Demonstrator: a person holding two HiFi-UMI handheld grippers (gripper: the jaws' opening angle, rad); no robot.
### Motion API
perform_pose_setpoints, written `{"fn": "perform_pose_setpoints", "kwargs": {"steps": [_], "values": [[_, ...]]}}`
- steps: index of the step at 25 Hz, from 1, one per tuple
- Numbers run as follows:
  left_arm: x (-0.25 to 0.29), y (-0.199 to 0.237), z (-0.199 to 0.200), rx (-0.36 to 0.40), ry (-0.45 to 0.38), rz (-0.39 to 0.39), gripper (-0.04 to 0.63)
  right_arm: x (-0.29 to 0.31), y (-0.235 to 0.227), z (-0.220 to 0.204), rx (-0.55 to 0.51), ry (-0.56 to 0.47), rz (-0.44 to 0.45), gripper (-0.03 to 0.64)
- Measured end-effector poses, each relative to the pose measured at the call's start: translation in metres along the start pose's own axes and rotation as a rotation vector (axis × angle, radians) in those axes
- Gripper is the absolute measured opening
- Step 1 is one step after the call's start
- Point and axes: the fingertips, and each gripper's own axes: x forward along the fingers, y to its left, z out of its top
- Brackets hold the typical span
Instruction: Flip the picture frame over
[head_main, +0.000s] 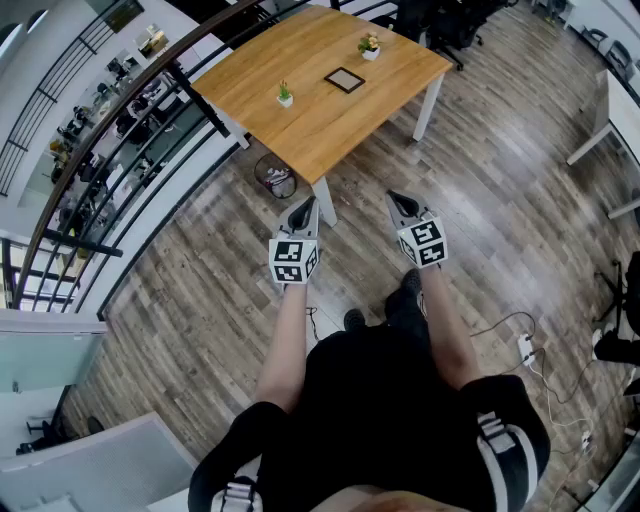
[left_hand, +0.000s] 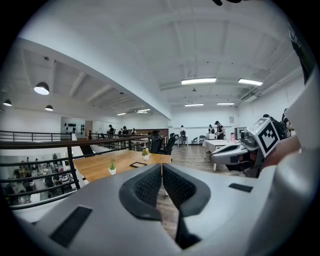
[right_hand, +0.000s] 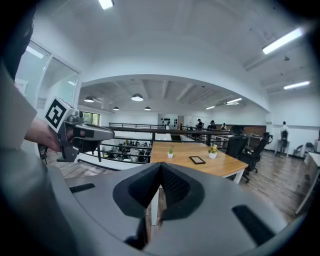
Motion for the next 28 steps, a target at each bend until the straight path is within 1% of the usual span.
{"fn": "perform_pose_setpoints", "kwargs": {"steps": [5,9,12,21,25,28], "values": [[-0.002,-0.003,0.006,0.022,-0.009,-0.030,0.023,0.001,0.006,0.003,0.025,-0.016,-0.003,0.007],[-0.004,-0.003,0.004,0.021,-0.007,-0.041,0.023,0.001,0.014,-0.002,0.025,-0.007,0.000,0.008],[-0.006,-0.006,0.002,0.025,-0.002,-0.053,0.023,-0.002,0.014,-0.003,0.033,-0.012,-0.017,0.008],[-0.017,-0.003,0.001,0.022,-0.008,-0.047,0.023,-0.003,0.019,-0.003,0.023,-0.016,-0.040,0.008],[-0.019,-0.003,0.005,0.021,-0.015,-0.048,0.023,-0.005,0.020,0.001,0.025,-0.025,-0.043,0.039],[-0.018,-0.004,0.006,0.025,-0.021,-0.055,0.025,-0.005,0.021,0.002,0.024,-0.029,-0.040,0.049]]}}
